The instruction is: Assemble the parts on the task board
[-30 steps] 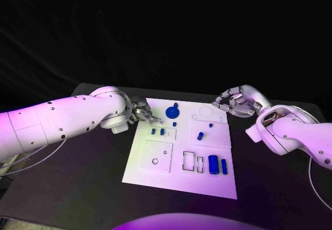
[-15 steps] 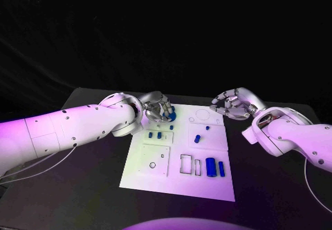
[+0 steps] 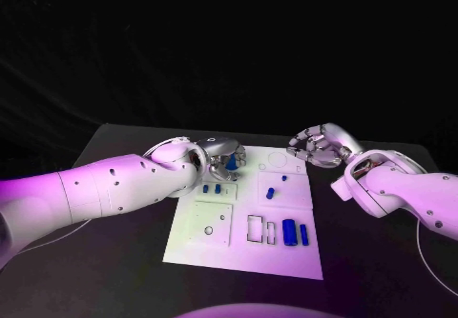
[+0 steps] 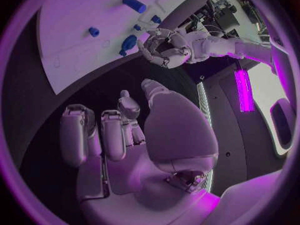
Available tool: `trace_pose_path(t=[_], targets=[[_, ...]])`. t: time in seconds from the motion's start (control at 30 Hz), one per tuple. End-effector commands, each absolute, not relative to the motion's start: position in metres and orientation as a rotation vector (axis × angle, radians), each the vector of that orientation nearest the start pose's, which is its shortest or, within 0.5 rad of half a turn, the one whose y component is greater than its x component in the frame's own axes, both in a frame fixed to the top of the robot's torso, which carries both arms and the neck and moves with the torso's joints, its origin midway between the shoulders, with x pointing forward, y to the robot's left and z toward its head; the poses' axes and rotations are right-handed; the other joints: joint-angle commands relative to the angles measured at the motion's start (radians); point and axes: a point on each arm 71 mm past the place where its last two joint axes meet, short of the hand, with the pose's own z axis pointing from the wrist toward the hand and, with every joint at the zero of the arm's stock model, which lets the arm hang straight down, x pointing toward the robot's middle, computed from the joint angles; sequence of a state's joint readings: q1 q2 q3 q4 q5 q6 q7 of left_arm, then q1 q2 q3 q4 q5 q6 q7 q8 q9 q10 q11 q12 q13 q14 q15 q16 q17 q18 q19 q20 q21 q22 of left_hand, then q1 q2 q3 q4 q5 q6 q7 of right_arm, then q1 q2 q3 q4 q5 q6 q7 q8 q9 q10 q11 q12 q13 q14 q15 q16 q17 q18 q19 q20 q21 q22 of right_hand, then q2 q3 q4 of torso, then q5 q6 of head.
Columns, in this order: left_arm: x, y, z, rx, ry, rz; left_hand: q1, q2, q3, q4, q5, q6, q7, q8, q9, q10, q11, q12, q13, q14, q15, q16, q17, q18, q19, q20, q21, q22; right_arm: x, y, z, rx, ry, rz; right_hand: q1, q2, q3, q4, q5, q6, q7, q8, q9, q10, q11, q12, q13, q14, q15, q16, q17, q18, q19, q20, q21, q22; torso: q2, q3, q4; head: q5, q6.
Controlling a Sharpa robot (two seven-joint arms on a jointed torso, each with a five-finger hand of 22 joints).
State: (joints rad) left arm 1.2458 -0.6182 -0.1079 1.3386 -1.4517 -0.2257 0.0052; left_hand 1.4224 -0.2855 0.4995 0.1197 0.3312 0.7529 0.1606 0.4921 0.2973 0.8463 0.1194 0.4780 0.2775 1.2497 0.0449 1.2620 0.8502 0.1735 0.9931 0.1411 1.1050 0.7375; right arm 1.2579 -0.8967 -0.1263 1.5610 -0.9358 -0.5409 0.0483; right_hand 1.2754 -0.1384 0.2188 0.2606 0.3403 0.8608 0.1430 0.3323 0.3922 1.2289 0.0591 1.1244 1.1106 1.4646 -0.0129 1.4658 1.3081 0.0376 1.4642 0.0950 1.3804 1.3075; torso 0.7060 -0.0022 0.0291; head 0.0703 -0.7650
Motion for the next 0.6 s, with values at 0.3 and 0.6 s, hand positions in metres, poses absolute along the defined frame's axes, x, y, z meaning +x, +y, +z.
trace_pose_path(t=[0.3,0.6], targets=[[0.5091,0.1223,-0.2104,0.524,1.798,-0.614,-0.002,-0.001,-0.006,-0.01,-0.007,0.031,0.005,-0.02,-0.013,0.024,-0.002,-0.02,-0.03,0.035,-0.001,0.04,0.031,-0.011,0.044,-0.001,0.049,0.067,0.4811,-0.2235,-0.1753,0.312,1.554,0.897,0.008,-0.006,0.004,0.002,-0.003,-0.006,0.001,-0.002,-0.001,-0.008,0.0,-0.006,-0.004,0.047,-0.002,-0.008,0.009,0.013,-0.002,-0.004,-0.006,0.136,0.0,0.0,0.0016,-0.003,-0.007],[0.5096,0.1201,-0.2134,0.53,1.826,-0.585,-0.006,0.002,-0.004,-0.01,-0.007,0.059,0.009,-0.029,-0.021,0.048,-0.003,-0.03,-0.051,0.053,-0.002,0.063,0.048,-0.017,0.066,-0.001,0.075,0.102,0.4814,-0.2231,-0.1756,0.312,1.554,0.897,0.006,-0.006,0.004,0.004,-0.003,-0.006,0.001,-0.002,-0.001,-0.009,0.0,-0.008,-0.006,0.047,-0.002,-0.008,0.009,0.013,-0.003,-0.004,-0.008,0.135,-0.001,0.0001,0.001,-0.004,-0.01]])
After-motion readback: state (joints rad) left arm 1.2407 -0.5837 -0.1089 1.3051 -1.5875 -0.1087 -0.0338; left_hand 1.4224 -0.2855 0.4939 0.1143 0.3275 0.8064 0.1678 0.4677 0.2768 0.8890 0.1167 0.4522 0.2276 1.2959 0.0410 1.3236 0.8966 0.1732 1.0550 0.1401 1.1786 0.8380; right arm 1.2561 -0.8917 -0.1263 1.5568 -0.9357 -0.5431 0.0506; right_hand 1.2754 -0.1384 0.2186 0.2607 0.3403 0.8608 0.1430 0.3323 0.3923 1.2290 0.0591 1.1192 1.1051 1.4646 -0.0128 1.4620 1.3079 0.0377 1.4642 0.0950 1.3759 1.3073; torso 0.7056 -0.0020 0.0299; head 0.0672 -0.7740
